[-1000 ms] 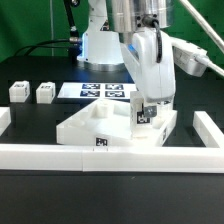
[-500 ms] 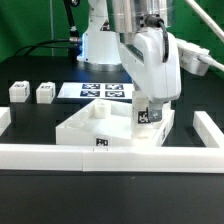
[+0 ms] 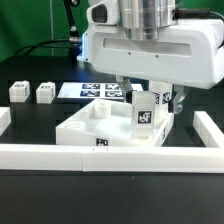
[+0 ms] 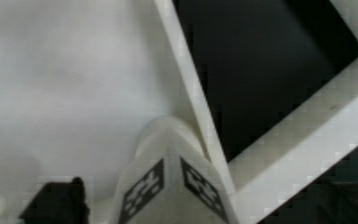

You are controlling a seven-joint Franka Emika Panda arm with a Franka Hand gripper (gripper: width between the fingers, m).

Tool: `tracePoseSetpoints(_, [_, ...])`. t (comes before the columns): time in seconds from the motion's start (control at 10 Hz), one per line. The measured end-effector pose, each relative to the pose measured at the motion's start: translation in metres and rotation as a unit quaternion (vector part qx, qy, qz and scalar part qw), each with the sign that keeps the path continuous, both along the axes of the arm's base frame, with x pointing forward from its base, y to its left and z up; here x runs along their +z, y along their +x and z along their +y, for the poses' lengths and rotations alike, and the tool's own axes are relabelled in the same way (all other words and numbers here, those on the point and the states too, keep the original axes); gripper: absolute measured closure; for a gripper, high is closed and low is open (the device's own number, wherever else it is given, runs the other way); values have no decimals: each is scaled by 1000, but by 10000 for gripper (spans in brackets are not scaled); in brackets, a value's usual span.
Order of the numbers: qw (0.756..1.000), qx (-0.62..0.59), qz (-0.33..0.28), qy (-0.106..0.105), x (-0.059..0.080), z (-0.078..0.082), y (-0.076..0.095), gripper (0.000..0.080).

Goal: Assemble square table

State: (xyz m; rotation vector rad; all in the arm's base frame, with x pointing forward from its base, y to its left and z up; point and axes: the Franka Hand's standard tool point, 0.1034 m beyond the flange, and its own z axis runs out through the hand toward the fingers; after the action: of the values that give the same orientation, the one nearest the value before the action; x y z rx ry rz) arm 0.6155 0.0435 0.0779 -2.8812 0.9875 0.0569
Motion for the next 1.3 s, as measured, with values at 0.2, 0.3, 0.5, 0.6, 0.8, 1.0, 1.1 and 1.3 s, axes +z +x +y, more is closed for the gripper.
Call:
tracePoseSetpoints(0.2, [990,142,-15,-13,-2,-3,0,151])
tracePoseSetpoints(0.3, [977,213,-21,-14,-3,-5,0,151])
tracePoseSetpoints(0.5, [953,301,-29,-13,-2,-13,4,151])
tracePoseSetpoints(0.6, [946,323,-33,-13,-1,-15,5,151])
tracePoseSetpoints(0.8, [946,324,-33,-13,-2,-14,5,151])
tracePoseSetpoints(1.0, [946,323,-32,-13,-2,-14,5,282])
tracePoseSetpoints(1.1, [946,323,-32,-13,-2,-14,5,422])
tracePoseSetpoints(1.3, [954,298,-33,-17,-2,-18,5,509])
